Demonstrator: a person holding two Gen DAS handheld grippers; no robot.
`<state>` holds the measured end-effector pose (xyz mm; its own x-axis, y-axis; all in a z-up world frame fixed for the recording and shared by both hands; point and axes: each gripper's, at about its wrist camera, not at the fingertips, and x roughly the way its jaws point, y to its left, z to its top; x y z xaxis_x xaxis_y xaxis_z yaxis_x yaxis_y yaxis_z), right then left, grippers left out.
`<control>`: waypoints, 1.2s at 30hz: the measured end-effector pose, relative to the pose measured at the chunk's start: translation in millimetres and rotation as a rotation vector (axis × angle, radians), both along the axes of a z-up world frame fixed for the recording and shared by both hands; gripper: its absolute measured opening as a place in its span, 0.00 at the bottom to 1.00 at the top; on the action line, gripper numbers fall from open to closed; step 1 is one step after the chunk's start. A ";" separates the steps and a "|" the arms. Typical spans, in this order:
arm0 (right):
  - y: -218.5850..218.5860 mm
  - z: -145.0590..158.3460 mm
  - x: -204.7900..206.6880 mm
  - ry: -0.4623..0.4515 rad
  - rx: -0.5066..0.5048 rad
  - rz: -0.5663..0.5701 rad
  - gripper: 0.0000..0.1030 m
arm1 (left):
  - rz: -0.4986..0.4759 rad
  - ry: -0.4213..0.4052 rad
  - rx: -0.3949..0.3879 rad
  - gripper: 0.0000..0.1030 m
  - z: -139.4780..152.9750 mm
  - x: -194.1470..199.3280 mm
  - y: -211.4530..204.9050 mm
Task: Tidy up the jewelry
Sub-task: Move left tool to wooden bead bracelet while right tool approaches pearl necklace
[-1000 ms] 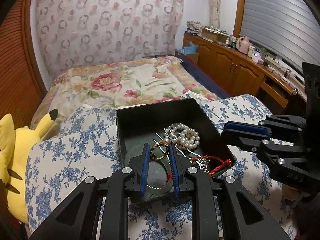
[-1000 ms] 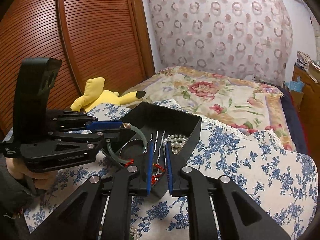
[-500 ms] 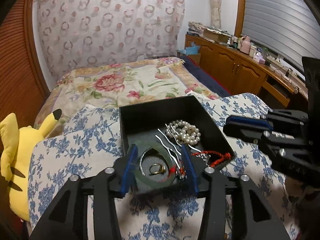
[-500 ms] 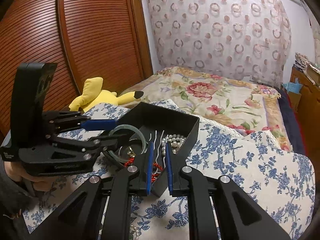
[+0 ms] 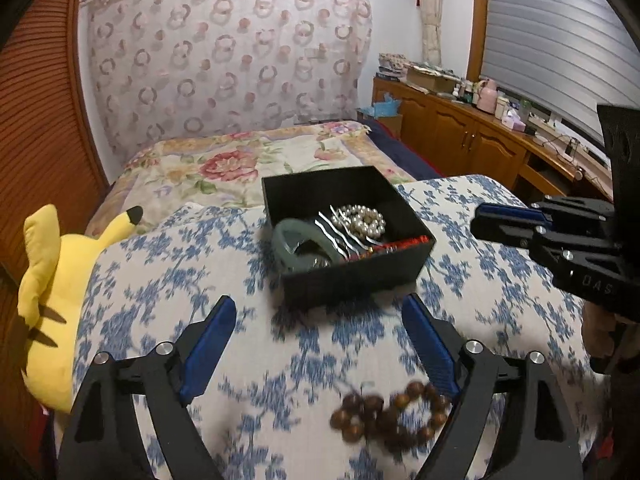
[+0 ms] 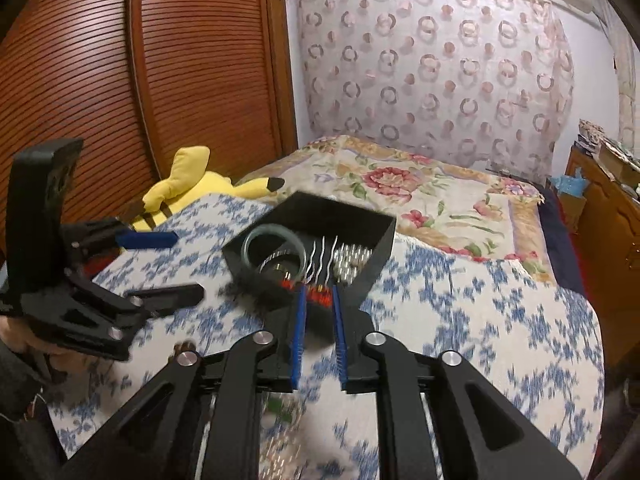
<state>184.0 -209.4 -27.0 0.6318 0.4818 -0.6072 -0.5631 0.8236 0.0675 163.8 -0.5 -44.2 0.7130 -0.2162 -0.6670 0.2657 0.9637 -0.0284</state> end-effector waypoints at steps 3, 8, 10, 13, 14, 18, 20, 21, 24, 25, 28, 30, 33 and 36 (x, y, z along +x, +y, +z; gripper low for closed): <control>-6.5 -7.8 -16.7 0.012 -0.004 -0.014 0.23 | 0.014 0.015 0.000 0.84 -6.0 -14.1 4.9; -16.1 -18.6 -42.3 0.033 -0.004 -0.035 0.23 | 0.031 0.060 -0.016 0.84 -20.9 -34.0 12.7; -19.9 -22.2 -51.4 0.043 0.000 -0.044 0.23 | 0.035 0.073 -0.021 0.84 -25.5 -40.2 12.3; -27.0 -28.0 -63.5 0.060 0.006 -0.058 0.23 | 0.033 0.089 -0.025 0.84 -31.8 -49.9 9.3; -29.5 -30.2 -67.0 0.065 0.008 -0.061 0.23 | 0.036 0.095 -0.026 0.84 -33.9 -52.5 7.3; -37.5 -37.6 -82.2 0.075 0.002 -0.079 0.33 | 0.033 0.101 -0.024 0.84 -37.4 -59.7 -0.9; -39.7 -41.4 -87.9 0.082 -0.006 -0.086 0.33 | 0.033 0.108 -0.027 0.84 -38.9 -61.0 -5.7; -40.9 -43.8 -90.6 0.086 -0.012 -0.089 0.33 | 0.037 0.110 -0.024 0.84 -39.6 -61.3 -8.3; -42.5 -48.9 -98.3 0.092 -0.023 -0.089 0.33 | 0.022 0.113 -0.036 0.84 -40.2 -60.7 -15.4; -42.5 -50.9 -101.0 0.093 -0.028 -0.087 0.33 | 0.020 0.113 -0.035 0.84 -40.4 -60.3 -18.0; -43.2 -55.5 -108.0 0.097 -0.041 -0.088 0.37 | 0.009 0.122 -0.044 0.84 -41.1 -57.5 -25.0; -42.6 -58.2 -111.8 0.100 -0.045 -0.085 0.41 | -0.018 0.123 -0.065 0.80 -40.8 -57.7 -29.2; -40.6 -61.4 -114.2 0.109 -0.052 -0.078 0.41 | -0.035 0.130 -0.047 0.61 -41.6 -55.3 -36.7; -36.2 -62.8 -114.8 0.113 -0.059 -0.066 0.41 | -0.031 0.114 -0.012 0.52 -41.2 -52.6 -40.6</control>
